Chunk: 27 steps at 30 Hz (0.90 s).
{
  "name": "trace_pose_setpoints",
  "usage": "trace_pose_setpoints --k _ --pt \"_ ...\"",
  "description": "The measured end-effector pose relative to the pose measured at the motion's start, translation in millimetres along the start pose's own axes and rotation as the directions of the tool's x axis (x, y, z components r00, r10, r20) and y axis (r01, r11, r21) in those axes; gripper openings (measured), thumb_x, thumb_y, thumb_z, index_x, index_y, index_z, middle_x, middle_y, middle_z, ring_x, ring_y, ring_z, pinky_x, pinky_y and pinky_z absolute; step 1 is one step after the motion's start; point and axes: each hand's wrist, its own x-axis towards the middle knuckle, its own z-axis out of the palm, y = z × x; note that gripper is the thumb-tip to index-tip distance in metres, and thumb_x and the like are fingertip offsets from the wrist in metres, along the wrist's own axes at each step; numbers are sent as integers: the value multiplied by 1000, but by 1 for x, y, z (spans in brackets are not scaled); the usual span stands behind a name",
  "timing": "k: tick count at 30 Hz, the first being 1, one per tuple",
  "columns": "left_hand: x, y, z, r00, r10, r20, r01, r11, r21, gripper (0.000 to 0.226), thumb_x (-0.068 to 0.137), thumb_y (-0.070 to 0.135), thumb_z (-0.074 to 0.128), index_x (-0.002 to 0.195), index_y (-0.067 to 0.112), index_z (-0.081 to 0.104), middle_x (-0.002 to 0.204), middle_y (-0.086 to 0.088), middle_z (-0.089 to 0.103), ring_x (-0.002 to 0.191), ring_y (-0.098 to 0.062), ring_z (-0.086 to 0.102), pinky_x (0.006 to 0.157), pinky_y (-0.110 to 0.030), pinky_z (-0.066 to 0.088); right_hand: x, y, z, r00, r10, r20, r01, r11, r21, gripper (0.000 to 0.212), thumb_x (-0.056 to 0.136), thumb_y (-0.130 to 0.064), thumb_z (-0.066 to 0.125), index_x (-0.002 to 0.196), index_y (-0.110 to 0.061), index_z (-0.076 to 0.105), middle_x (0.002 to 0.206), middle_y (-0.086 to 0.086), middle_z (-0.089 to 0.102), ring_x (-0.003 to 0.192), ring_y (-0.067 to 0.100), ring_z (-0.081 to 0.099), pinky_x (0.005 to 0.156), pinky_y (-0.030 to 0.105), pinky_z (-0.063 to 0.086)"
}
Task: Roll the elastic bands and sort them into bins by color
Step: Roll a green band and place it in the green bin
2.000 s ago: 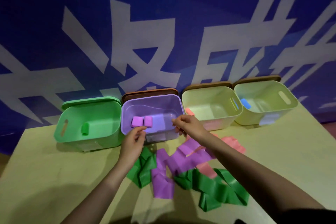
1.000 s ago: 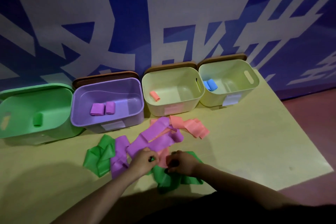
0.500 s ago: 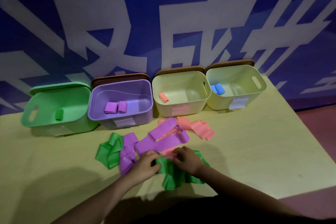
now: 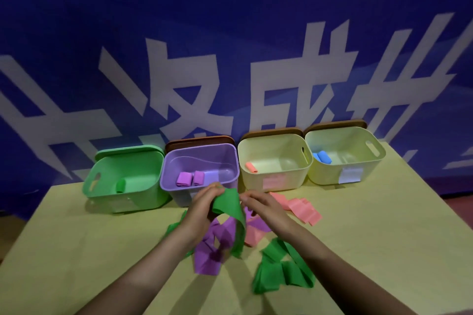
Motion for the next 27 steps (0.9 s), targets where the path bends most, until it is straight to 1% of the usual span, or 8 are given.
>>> trace_pose_setpoints --k 4,8,11,14,19,22,25,27 --pt "-9 27 -6 1000 10 -23 -11 997 -80 20 93 6 44 77 15 52 69 -3 50 66 -15 49 60 -29 39 5 -22 11 996 -90 -4 90 995 40 35 81 -41 58 101 -14 68 102 2 67 88 -3 60 77 12 45" --pt "-18 23 -24 999 -21 -31 19 998 -64 17 94 10 44 83 9 57 84 -14 53 73 -20 52 65 -30 43 2 -27 26 996 -47 73 45 998 35 61 76 -55 59 91 4 64 87 17 61 85 17 56 82 36 47" --pt "-28 12 -42 989 -79 -121 71 995 -68 19 93 11 46 84 6 61 79 -12 61 70 -20 57 64 -30 46 -6 -21 41 985 39 167 -40 999 1 43 77 -51 65 79 -8 61 71 3 53 67 13 48 63 24 38" --pt "-38 9 -56 981 -54 -184 54 999 -7 22 93 11 47 78 11 62 69 -5 63 68 -20 57 64 -31 43 -12 -19 50 965 132 225 -123 991 -55 24 90 -28 65 69 -18 59 56 -12 56 51 3 49 53 16 36" --pt "-33 25 -78 953 -8 -304 -11 998 -60 20 95 14 43 85 8 60 77 -9 62 72 -21 57 68 -33 45 -23 -19 46 938 214 275 -182 974 -138 20 90 -28 65 75 -16 68 64 -4 63 55 11 54 53 17 40" --pt "-26 34 -89 927 -4 -376 -32 995 -91 20 95 14 42 83 8 57 82 -10 59 76 -21 55 67 -31 46 -29 -21 35 952 203 230 -199 979 -38 23 86 -32 68 77 -11 68 64 0 63 55 13 55 52 19 42" --pt "-23 32 -84 923 -26 -385 -21 993 -117 18 94 11 44 81 8 57 83 -10 58 77 -21 55 68 -31 47 -29 -23 24 962 211 174 -231 968 103 44 73 -41 74 85 0 64 65 7 59 52 13 53 48 21 40" --pt "-21 28 -78 925 -55 -377 0 989 -145 16 93 10 46 82 8 58 83 -10 59 78 -21 55 70 -31 46 -28 -25 17 970 188 155 -221 947 232 36 76 -32 75 81 1 62 64 9 60 50 14 55 46 21 41"
